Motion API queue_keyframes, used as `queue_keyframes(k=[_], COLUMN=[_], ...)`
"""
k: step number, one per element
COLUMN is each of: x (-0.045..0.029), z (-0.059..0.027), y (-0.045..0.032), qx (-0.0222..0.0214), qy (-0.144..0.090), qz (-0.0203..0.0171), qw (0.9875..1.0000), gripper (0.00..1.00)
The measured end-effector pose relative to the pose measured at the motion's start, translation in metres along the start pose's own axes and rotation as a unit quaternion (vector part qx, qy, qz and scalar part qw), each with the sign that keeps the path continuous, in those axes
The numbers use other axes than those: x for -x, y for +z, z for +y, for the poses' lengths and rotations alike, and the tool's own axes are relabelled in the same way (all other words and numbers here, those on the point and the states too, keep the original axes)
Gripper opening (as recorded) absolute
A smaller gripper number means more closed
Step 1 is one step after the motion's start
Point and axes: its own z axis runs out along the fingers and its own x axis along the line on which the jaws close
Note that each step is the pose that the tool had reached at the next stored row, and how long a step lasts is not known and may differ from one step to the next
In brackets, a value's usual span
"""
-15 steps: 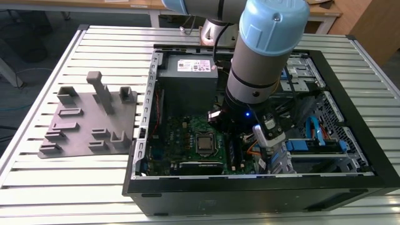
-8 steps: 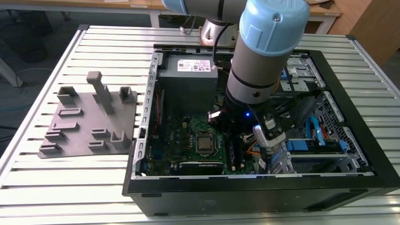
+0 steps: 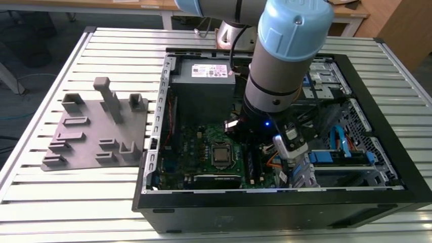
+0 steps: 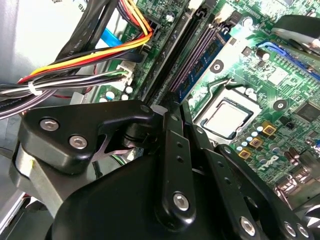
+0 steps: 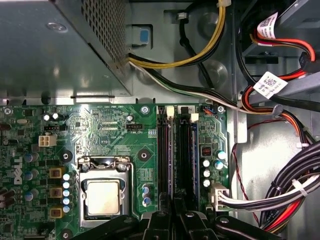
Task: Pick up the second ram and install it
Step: 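Insert the second ram into the second slot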
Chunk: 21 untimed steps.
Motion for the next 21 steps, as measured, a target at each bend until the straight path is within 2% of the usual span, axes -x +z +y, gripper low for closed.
queue_keyframes(k=[21], x=[0.0022], z=[0.0003], y=[0.002], qx=[0.0002], qy=[-0.008], qz=[0.0003], qw=[1.0], gripper=[0.11])
